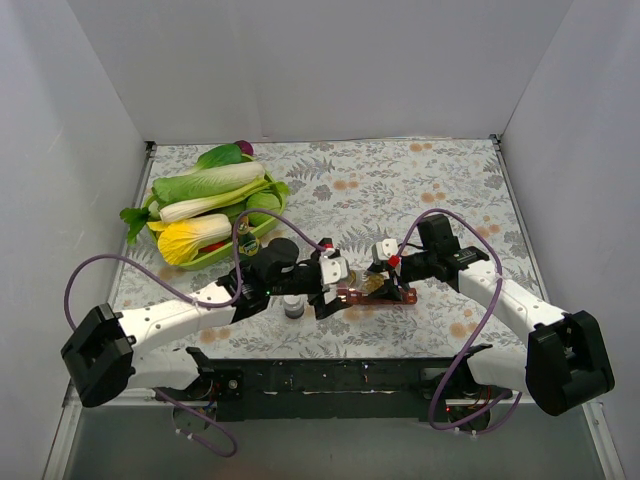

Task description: Sort the pills into containers

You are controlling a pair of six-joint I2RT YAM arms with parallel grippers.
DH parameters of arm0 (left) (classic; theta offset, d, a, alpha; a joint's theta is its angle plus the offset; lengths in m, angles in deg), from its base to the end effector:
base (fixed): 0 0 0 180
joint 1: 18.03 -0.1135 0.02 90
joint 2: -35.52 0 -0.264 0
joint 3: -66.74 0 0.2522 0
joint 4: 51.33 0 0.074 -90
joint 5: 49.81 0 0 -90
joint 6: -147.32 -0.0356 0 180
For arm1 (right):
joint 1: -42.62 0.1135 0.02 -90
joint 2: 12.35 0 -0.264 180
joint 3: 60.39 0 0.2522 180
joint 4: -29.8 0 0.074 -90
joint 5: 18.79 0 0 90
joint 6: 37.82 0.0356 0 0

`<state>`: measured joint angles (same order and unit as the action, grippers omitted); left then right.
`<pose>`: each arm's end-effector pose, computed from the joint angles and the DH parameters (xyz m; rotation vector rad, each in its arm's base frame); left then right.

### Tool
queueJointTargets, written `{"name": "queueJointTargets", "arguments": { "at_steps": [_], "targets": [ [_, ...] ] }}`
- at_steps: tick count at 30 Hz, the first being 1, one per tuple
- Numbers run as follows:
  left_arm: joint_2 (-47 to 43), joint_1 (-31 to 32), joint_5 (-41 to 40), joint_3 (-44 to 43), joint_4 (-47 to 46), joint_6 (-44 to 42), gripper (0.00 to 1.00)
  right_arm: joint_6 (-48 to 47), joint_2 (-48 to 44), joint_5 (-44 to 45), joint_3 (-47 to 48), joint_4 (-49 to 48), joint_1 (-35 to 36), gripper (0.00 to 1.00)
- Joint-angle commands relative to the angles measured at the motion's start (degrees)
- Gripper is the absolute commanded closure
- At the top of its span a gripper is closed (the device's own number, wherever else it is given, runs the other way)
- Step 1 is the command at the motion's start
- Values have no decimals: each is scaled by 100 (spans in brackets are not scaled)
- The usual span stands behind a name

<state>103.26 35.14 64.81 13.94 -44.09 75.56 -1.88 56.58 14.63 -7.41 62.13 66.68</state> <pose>0.1453 -0.2187 0.2527 0.9290 1.9209 -1.2023 0.1978 0.1209 0.2207 -1.6299 1.3365 0.8698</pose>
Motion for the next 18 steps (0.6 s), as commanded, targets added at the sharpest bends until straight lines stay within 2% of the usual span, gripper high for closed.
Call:
{"name": "queueJointTargets", "arguments": {
  "at_steps": [1, 5, 8, 9, 11, 15, 18],
  "targets": [
    [239, 45, -256, -454, -314, -514, 3, -87, -37, -187, 77, 59, 3, 99],
    [380, 45, -195, -577, -323, -392, 11, -87, -28, -196, 77, 59, 3, 99],
    [476, 45, -116, -692, -192, -321, 25, -78, -20, -205, 77, 59, 3, 99],
    [511, 45, -124, -744, -148, -295, 35, -87, -28, -196, 85, 68, 3, 99],
    [590, 45, -98, -780, -16, -268, 39, -87, -28, -196, 86, 68, 3, 99],
    [678, 36, -45, -841, 134, -225, 41, -78, -28, -196, 86, 68, 3, 99],
    [740, 36, -19, -911, 292, -207, 49, -78, -28, -196, 86, 68, 3, 99]
  ]
}}
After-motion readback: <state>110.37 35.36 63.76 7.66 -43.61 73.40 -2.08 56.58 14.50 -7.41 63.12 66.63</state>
